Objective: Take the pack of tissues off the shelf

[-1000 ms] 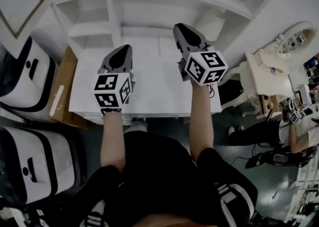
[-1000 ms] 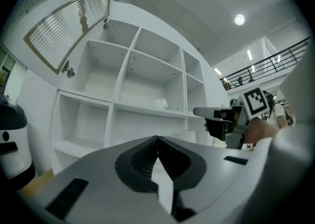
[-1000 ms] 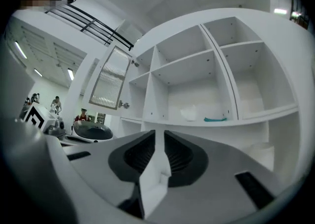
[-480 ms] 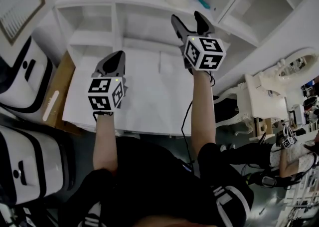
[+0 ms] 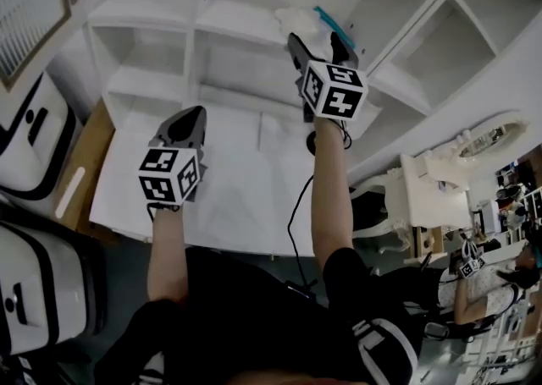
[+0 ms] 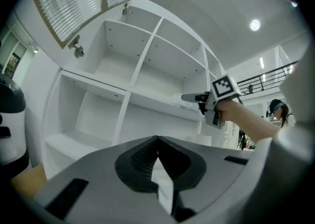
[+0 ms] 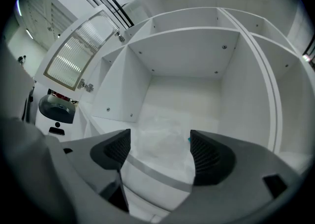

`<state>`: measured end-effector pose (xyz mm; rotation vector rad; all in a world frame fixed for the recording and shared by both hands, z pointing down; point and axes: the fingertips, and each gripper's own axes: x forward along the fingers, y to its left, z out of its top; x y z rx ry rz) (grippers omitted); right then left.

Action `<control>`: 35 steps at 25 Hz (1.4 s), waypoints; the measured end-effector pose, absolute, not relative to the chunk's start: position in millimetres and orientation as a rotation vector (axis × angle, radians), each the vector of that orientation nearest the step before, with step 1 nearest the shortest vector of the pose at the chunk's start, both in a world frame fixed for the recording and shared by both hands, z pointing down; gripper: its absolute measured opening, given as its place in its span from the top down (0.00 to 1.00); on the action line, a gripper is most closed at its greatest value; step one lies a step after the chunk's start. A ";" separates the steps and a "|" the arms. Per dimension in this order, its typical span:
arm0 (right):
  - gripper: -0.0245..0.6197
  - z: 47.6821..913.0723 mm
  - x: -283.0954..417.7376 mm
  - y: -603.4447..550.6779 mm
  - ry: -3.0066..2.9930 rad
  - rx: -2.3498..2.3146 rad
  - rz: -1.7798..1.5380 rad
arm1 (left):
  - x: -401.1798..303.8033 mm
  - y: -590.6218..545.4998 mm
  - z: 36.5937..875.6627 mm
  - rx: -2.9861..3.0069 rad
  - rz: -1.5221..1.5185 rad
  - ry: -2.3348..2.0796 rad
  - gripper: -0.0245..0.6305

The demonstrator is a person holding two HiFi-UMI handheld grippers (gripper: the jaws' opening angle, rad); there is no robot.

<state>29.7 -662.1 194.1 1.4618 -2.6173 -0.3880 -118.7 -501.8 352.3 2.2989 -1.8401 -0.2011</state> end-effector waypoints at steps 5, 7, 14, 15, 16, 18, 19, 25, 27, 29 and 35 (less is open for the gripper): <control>0.39 201.3 29.4 -676.8 -2.572 1.496 -0.333 | -139.5 -494.6 345.4 2.283 -0.217 -1.891 0.95; 0.43 200.5 29.1 -674.7 -2.562 1.518 -0.347 | -147.9 -492.5 345.3 2.266 -0.229 -1.897 0.95; 0.85 196.5 38.1 -651.2 -2.605 1.574 -0.380 | -132.1 -481.5 339.6 2.322 -0.198 -1.852 0.95; 0.85 195.0 41.1 -645.4 -2.628 1.584 -0.381 | -129.5 -479.2 339.5 2.330 -0.195 -1.845 0.95; 0.86 193.9 44.4 -638.8 -2.653 1.590 -0.381 | -127.2 -476.6 340.0 2.334 -0.194 -1.838 0.95; 0.86 192.3 51.3 -622.1 -2.711 1.595 -0.379 | -123.0 -471.1 342.3 2.337 -0.193 -1.822 0.95; 0.86 191.1 55.3 -611.4 -2.748 1.591 -0.375 | -120.2 -468.2 343.6 2.340 -0.190 -1.812 0.95; 0.87 190.8 86.6 -534.2 -2.937 1.542 -0.334 | -88.1 -447.8 346.4 2.388 -0.170 -1.730 0.95; 0.87 199.5 98.1 -512.0 -2.958 1.530 -0.307 | -74.7 -439.6 345.0 2.410 -0.174 -1.707 0.95; 0.87 211.7 111.0 -490.8 -2.967 1.525 -0.277 | -59.9 -429.9 342.9 2.433 -0.178 -1.690 0.95; 0.87 248.5 148.6 -437.9 -2.933 1.579 -0.189 | -17.9 -400.5 338.6 2.488 -0.196 -1.661 0.95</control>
